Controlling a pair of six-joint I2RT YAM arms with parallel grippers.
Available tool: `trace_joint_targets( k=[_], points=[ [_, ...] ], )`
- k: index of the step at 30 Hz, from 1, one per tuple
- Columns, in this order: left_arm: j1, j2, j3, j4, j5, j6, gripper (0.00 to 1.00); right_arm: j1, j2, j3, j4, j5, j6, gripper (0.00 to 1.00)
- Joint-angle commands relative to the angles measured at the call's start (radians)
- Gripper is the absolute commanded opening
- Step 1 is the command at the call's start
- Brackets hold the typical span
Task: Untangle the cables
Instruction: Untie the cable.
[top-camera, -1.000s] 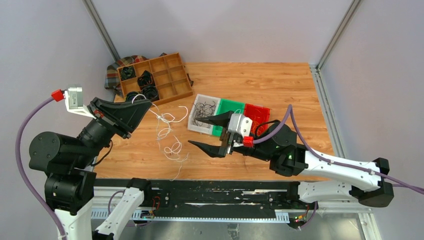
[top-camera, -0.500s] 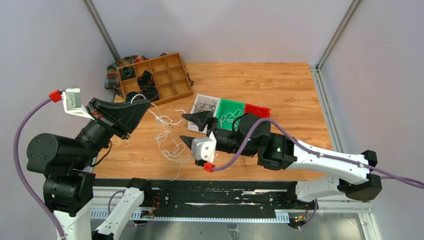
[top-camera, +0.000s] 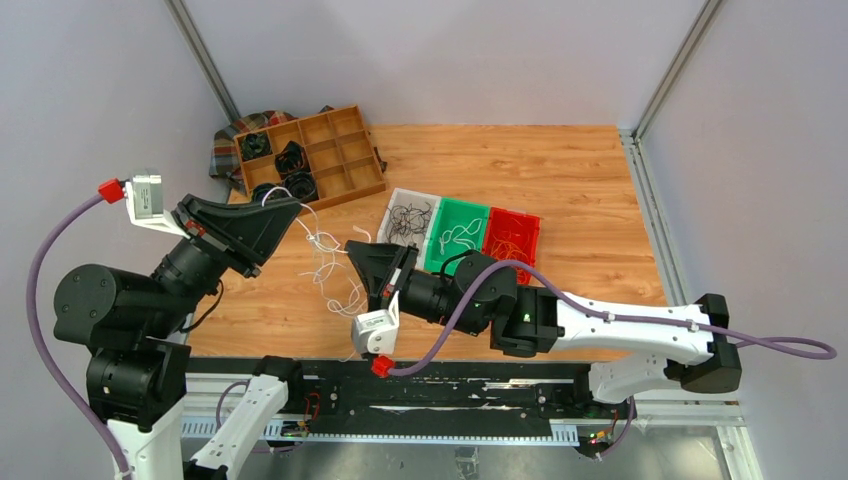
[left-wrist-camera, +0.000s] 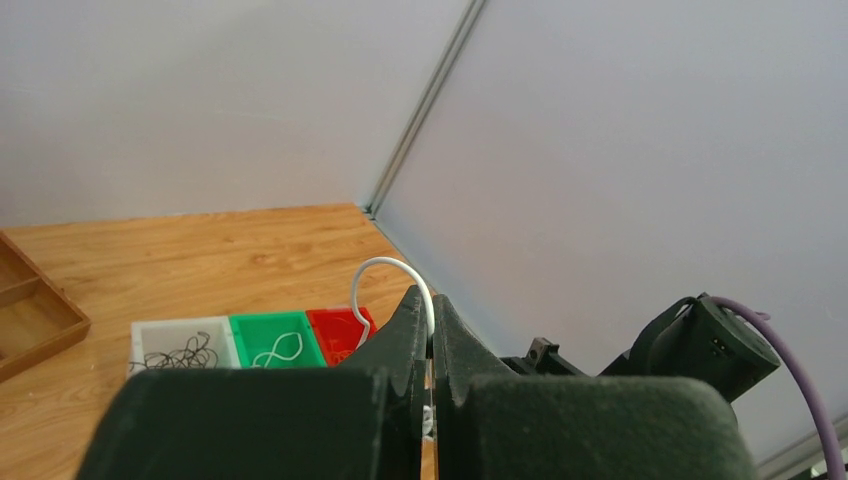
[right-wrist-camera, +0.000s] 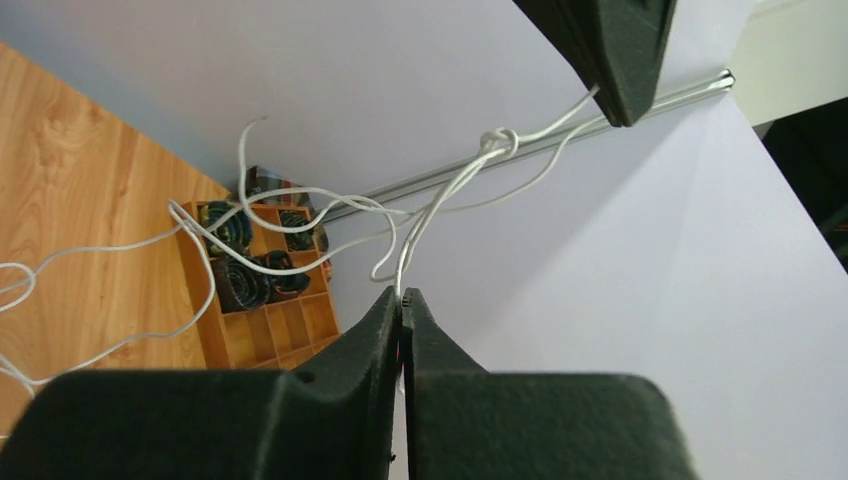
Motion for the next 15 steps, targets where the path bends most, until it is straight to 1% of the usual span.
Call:
trace_joint_targets(
  k=[1,3,8,12,15],
  points=[
    [0.007,0.009,0.02,0.0,0.002,0.009,0.0,0.013,-0.026,0.012,0.074,0.059,-0.042,0.01],
    [0.007,0.008,0.018,0.002,0.002,0.008,0.0,0.012,-0.035,0.024,0.061,0.075,-0.005,0.01],
    [0.007,0.008,0.007,0.012,0.014,-0.003,0.01,0.012,-0.035,0.092,-0.029,0.108,0.16,0.01],
    [0.007,0.004,-0.005,0.013,0.028,-0.004,0.0,0.008,0.004,0.146,-0.029,0.231,0.277,0.01],
    [0.007,-0.005,-0.014,0.019,0.031,-0.006,0.0,-0.002,0.019,0.185,-0.037,0.279,0.405,0.01]
  ],
)
